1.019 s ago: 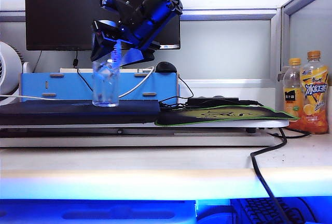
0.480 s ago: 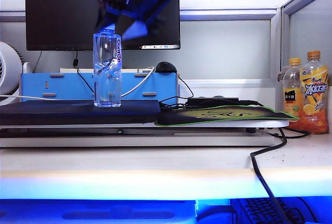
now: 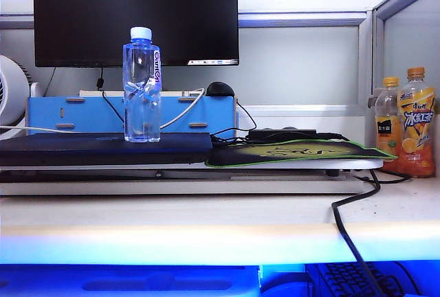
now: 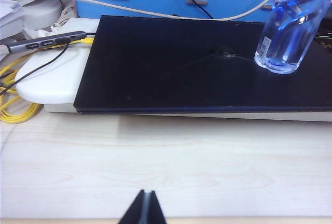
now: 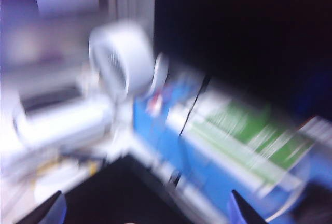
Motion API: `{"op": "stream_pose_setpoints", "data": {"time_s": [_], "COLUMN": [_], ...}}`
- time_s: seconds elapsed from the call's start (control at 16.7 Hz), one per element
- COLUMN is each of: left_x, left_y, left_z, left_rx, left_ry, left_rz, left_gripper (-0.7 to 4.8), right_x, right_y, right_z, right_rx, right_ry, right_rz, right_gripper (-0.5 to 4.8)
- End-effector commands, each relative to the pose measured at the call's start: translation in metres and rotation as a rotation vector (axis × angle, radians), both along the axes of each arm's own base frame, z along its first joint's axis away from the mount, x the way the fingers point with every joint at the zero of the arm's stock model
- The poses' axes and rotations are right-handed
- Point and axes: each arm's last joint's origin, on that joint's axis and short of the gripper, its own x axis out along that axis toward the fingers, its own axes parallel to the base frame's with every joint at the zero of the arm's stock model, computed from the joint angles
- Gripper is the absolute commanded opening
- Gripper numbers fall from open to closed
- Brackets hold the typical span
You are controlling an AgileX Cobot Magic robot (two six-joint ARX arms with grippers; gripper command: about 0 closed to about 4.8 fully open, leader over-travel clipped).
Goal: Pick up the mineral water bottle and place it on the laptop.
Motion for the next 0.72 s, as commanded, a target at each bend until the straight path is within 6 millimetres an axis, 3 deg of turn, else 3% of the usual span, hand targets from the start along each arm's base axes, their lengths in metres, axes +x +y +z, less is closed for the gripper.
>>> {"op": "stream_pose_setpoints", "data": {"time_s": [0.06,0.3,0.54,0.6,0.72], "left_x": [0.0,0.0,0.0,0.0,0.0], "left_y": [0.0,0.0,0.0,0.0,0.0], "left_z": [0.001,0.001,0.001,0.001,0.001], "left_rx": [0.0,0.0,0.0,0.0,0.0], "left_ry": [-0.011,-0.011,-0.011,-0.011,-0.011], "left_rz": [-0.003,-0.003,-0.003,-0.003,-0.003], "left_gripper": [-0.02,-0.02,-0.02,-0.02,-0.02], "right_x": [-0.049,-0.132,-0.205,-0.237,-0.272], "right_y": [-0.038,-0.098,-0.151,-0.174,-0.2], "right_z": [0.049,0.097,0.11,0.113,0.112], "right_rx": [0.058,0.12,0.111,0.129,0.156], "right_ry": [-0.085,-0.168,-0.193,-0.217,-0.251], "right_rz": [-0.04,-0.04,-0.041,-0.042,-0.046], "right_gripper": [4.14,4.14,4.14,4.14,4.14]}}
